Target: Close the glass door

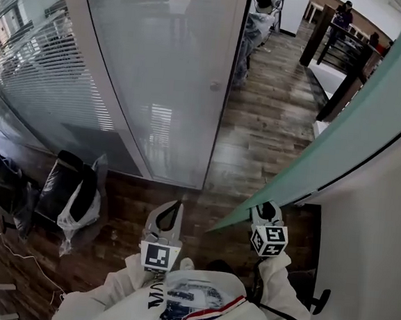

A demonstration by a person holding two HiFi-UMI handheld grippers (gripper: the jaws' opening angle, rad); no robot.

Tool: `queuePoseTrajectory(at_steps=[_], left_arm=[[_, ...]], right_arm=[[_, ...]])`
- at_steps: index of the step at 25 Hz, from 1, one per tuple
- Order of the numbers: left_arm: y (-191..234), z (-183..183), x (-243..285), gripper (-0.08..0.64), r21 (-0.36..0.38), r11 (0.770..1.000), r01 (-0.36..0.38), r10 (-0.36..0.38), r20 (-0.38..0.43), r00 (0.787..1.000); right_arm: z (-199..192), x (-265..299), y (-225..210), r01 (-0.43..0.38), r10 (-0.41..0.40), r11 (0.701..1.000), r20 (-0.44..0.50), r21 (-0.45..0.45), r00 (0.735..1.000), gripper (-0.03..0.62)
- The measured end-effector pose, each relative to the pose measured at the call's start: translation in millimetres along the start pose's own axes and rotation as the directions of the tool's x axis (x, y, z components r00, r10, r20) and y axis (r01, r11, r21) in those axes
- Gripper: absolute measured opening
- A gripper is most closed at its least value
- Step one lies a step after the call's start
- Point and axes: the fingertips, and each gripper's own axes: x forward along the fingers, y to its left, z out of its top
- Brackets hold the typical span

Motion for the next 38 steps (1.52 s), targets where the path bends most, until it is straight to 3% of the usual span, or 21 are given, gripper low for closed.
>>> queuePoseTrajectory(at_steps=[6,17,22,28,38], left_arm=[[24,-29,10,0.003,-0.009,0.999,-0.038,0.037,-0.089,0.995],[66,-47,51,0.003,-0.051,0.995,-0.089,0.08,-0.159,0.984],[74,-49,76,0.003,-0.06,0.993,-0.101,0.09,-0.171,0.981],[80,-55,97,0.003,-0.066,0.99,-0.125,0.109,-0.202,0.973],[97,-54,132,0.003,-0.052,0.985,-0.166,0.15,-0.227,0.962]], right_arm=[[8,26,-3,0.041,-0.041,0.999,-0.007,0.005,0.999,0.124],[23,71,-6,0.069,-0.069,0.998,0.047,0.009,0.996,0.124],[28,95,-8,0.057,-0.057,0.998,0.05,0.004,0.997,0.124],[36,119,-12,0.105,-0.106,0.994,0.073,0.004,0.992,0.123],[43,162,-15,0.092,-0.092,0.996,0.045,-0.006,0.995,0.123]])
